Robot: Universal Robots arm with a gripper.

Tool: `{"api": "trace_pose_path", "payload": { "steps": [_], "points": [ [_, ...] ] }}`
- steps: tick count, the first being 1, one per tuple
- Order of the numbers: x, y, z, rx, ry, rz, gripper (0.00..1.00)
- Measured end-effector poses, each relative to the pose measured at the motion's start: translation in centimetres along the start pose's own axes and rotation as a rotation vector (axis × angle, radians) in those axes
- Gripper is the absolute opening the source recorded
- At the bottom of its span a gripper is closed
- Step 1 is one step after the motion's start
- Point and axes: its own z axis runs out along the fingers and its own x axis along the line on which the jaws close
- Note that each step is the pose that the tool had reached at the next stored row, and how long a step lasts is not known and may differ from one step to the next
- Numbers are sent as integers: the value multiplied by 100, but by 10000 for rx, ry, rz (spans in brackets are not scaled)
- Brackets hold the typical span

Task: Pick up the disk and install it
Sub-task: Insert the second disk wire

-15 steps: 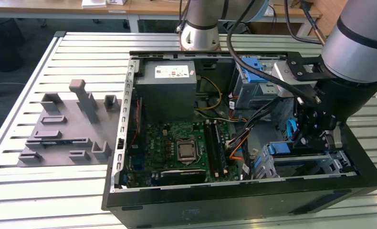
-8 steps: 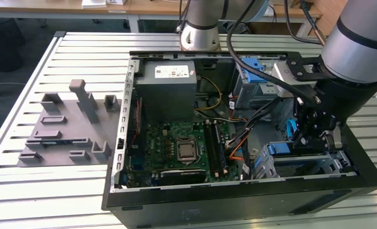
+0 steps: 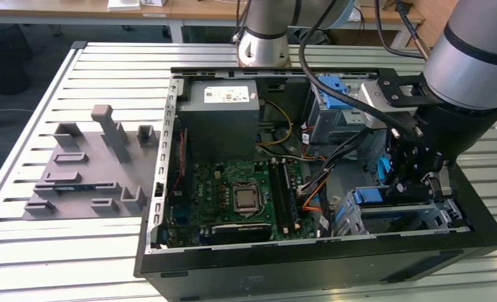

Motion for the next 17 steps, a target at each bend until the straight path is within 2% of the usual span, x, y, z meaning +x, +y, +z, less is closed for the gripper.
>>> {"api": "trace_pose_path", "payload": {
  "steps": [9,17],
  "points": [
    [0,-4,-50,0,1,0,24],
    [0,-4,-45,0,2,-1,24]
  ]
}}
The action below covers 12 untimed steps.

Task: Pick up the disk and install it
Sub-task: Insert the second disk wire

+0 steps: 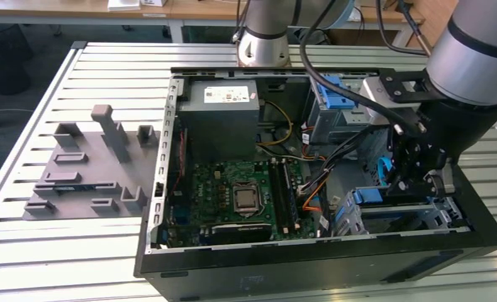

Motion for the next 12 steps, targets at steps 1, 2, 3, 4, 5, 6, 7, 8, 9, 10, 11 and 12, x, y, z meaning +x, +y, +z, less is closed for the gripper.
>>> {"api": "trace_pose_path", "payload": {
  "steps": [1,2,3,4,5,6,7,8,9,10,11,12],
  "points": [
    [0,-1,3,0,-2,0,24],
    [0,-1,6,0,-4,0,24],
    [0,-1,10,0,-9,1,22],
    [1,-2,13,0,-13,1,22],
    [1,-3,16,-1,-18,2,22],
    [2,-5,20,-1,-24,3,16],
    [3,-7,24,-1,-32,3,16],
    [5,-8,28,-1,-40,4,16],
    [8,-10,32,-2,-49,5,16],
    [10,-11,36,-3,-60,6,16],
    [13,-12,38,-3,-69,7,16],
    [15,-13,40,-3,-77,8,16]
  ]
}}
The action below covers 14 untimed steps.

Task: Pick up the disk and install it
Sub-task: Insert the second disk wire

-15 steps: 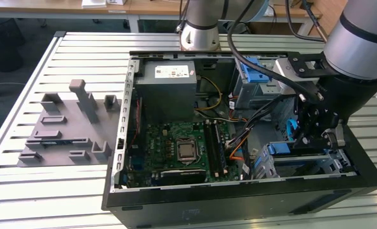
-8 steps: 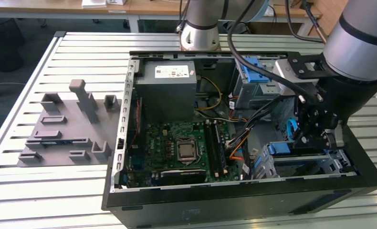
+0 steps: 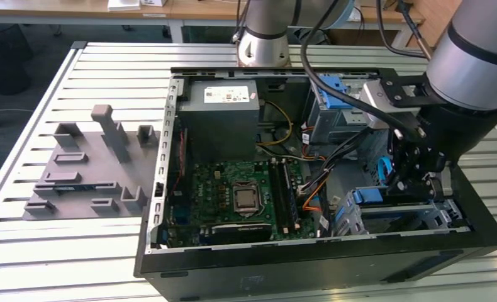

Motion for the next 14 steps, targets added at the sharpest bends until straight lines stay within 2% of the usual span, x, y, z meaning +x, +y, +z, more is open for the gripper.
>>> {"api": "trace_pose_path", "payload": {
  "steps": [7,9,10,14],
  "points": [
    [3,-1,2,0,-52,3,16],
    [3,-1,-1,-3,-74,5,17],
    [3,-1,-2,-3,-85,7,23],
    [3,-2,-8,-5,-136,11,23]
  ]
}}
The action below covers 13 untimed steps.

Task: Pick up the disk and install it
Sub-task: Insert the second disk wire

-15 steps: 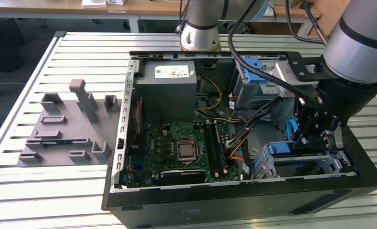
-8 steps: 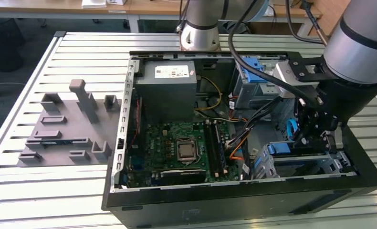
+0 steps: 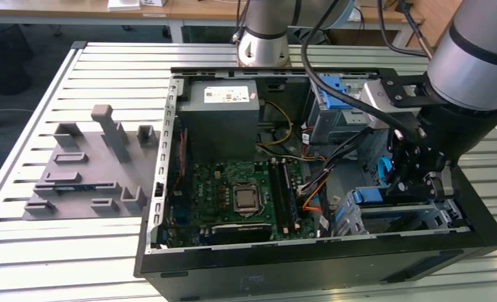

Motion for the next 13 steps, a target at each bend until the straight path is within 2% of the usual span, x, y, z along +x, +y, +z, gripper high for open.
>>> {"api": "trace_pose_path", "payload": {
  "steps": [13],
  "points": [
    [0,-2,-21,-5,-108,10,23]
  ]
}}
